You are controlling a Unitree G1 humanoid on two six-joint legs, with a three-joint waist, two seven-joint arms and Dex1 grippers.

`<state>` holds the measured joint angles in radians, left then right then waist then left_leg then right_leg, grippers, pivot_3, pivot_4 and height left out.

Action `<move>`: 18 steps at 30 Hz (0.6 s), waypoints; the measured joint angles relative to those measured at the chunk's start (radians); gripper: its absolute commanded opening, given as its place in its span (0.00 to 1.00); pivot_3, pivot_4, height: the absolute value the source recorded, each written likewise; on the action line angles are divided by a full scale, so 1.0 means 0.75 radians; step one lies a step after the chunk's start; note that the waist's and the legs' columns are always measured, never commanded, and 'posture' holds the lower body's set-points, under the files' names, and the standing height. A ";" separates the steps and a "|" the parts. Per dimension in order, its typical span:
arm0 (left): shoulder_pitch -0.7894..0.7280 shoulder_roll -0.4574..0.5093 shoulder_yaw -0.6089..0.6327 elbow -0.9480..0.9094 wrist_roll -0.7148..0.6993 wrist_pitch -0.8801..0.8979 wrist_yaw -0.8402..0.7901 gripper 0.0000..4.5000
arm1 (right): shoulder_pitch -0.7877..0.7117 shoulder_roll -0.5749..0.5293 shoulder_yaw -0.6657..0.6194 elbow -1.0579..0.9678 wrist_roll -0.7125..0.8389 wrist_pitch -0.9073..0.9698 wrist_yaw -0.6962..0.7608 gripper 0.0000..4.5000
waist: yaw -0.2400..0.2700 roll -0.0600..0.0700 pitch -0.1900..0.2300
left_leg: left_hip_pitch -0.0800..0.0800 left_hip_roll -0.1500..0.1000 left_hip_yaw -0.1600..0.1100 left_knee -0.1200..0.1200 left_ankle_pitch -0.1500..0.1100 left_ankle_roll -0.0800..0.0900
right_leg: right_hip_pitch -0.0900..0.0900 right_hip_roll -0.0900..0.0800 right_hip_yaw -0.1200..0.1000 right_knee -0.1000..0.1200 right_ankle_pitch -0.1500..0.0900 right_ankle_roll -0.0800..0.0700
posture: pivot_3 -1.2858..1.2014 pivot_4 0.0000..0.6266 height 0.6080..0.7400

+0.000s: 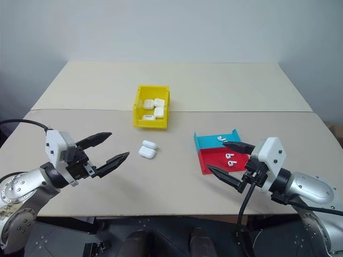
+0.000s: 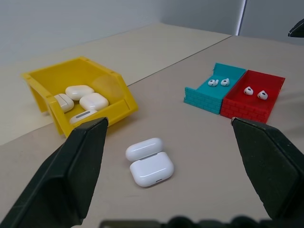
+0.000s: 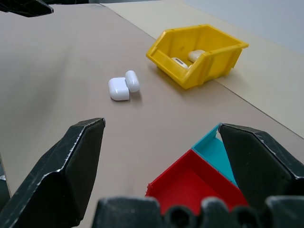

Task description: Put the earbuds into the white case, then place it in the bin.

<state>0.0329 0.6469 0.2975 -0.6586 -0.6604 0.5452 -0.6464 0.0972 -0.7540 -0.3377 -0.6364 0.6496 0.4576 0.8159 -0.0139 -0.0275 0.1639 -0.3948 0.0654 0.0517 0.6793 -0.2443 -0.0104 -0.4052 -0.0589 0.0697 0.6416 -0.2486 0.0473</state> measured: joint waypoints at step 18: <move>0.034 0.265 0.124 0.049 -0.100 0.115 -0.139 1.00 | -0.019 -0.026 -0.011 0.022 -0.008 -0.013 0.013 0.99 | 0.000 -0.001 0.001 | 0.000 0.000 0.001 -0.002 0.000 0.000 | -0.002 0.000 0.000 0.000 -0.001 -0.001 | 0.52 0.24 1.00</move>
<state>0.0583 0.8460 0.3906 -0.6217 -0.7354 0.6312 -0.7509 0.0826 -0.7736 -0.3459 -0.6201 0.6439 0.4481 0.8255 -0.0142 -0.0286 0.1646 -0.3948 0.0658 0.0524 0.6778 -0.2443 -0.0104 -0.4064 -0.0591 0.0697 0.6413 -0.2494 0.0467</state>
